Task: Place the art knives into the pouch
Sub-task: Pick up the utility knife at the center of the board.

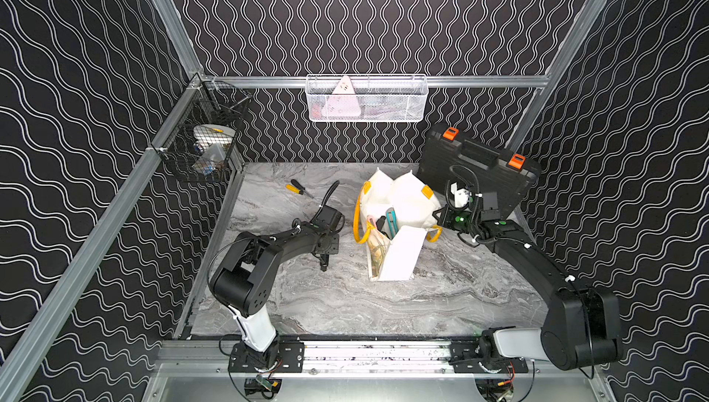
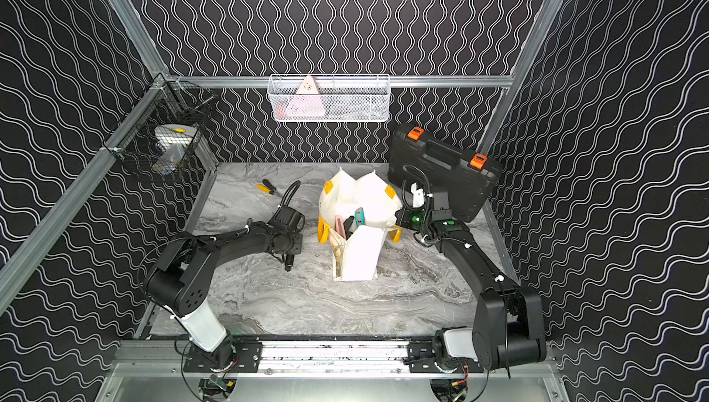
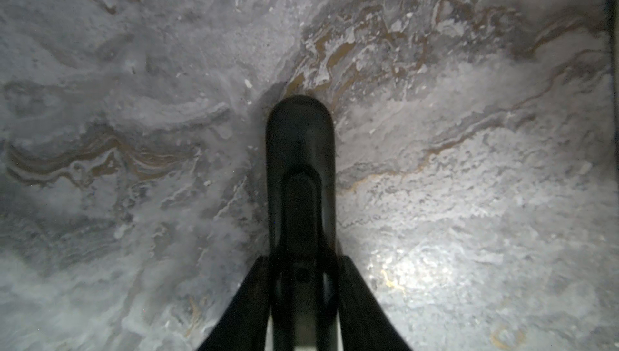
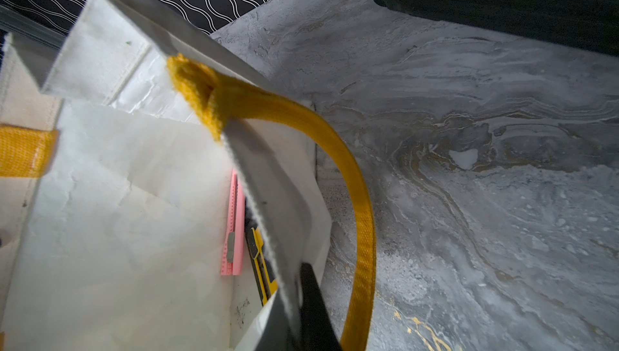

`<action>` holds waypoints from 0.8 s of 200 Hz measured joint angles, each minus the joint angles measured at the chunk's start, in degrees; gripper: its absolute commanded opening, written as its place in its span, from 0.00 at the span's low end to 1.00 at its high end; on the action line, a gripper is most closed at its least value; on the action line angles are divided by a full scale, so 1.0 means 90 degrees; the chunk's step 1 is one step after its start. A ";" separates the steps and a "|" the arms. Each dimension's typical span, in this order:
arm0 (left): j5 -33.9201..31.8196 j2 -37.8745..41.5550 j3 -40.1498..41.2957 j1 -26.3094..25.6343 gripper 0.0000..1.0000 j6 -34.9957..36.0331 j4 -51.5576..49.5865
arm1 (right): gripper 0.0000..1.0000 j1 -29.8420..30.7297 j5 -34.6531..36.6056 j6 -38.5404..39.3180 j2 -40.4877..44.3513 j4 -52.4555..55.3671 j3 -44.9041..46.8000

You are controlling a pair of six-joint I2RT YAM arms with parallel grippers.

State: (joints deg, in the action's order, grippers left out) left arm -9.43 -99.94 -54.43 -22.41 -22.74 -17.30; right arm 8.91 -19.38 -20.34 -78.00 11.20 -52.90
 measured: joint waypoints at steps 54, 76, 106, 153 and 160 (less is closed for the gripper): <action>0.0000 -0.0032 -0.0034 0.0000 0.30 0.0000 0.0015 | 0.00 -0.0002 0.0000 0.0000 0.0000 -0.0041 0.0032; 0.0002 -0.0019 -0.0039 -0.0007 0.29 0.0000 0.0007 | 0.00 -0.0002 0.0000 0.0000 -0.0002 -0.0046 0.0032; 0.0024 0.0024 -0.0049 -0.0027 0.29 0.0000 -0.0080 | 0.00 -0.0002 0.0000 0.0000 -0.0002 -0.0046 0.0032; 0.0095 0.0231 -0.0114 -0.0090 0.29 0.0000 -0.0532 | 0.00 -0.0002 0.0000 0.0000 -0.0002 -0.0046 0.0034; 0.0095 0.0301 -0.0138 -0.0092 0.29 0.0000 -0.0585 | 0.00 -0.0002 0.0000 0.0000 -0.0002 -0.0046 0.0034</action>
State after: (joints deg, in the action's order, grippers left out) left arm -8.58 -97.23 -55.68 -23.24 -22.74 -22.57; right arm 8.88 -19.38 -20.34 -78.02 10.79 -52.60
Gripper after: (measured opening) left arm 0.326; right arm 0.063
